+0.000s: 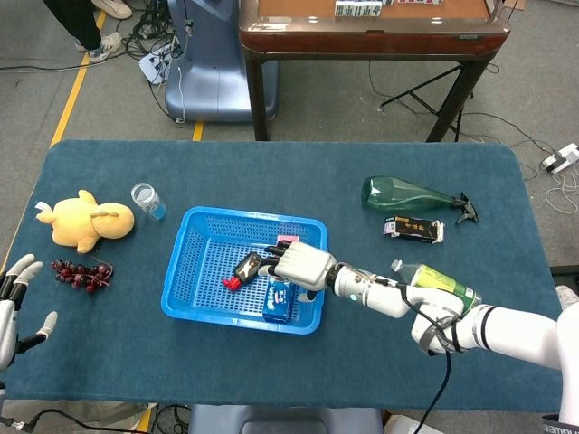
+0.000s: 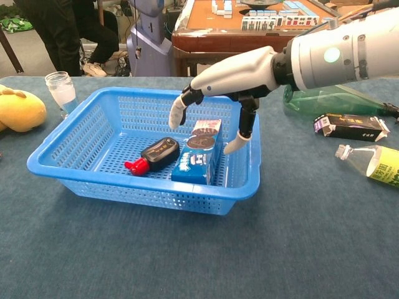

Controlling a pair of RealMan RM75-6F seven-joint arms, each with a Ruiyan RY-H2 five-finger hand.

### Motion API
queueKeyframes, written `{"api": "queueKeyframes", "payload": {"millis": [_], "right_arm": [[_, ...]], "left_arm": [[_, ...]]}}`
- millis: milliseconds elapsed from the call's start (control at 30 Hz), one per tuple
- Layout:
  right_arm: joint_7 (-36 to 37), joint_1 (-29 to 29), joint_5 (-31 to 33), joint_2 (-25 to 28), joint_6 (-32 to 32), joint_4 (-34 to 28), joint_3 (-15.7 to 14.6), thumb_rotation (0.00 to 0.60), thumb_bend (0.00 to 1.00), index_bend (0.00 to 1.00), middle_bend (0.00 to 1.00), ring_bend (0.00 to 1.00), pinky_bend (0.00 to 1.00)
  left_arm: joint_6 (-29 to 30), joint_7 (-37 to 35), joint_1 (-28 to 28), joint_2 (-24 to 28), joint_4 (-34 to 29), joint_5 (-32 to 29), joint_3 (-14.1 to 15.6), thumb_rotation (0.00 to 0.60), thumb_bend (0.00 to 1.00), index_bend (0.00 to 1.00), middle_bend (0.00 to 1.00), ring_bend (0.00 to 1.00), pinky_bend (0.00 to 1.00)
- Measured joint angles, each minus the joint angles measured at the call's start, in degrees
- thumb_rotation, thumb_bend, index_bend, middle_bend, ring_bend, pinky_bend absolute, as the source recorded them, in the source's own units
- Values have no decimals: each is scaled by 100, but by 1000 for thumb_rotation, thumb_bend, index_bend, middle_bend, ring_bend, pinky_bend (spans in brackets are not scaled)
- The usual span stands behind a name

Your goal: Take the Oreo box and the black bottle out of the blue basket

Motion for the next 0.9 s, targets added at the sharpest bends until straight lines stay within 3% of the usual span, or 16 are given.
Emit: {"api": "queueKeyframes", "payload": {"millis": [367,900], "right_arm": [[-132,547,121,-117,-459,126,-138,600,186,202,206,75,143],[-333,903,407,-332,-794,357,-355,600,192,202,201,76,143]], "left_arm": [[18,-36,38,-25,65,-38,-4,600,326,186,103,135,253],[26,-47,72,-18,60,-59,-12,600,326,184,103,135,253]]}}
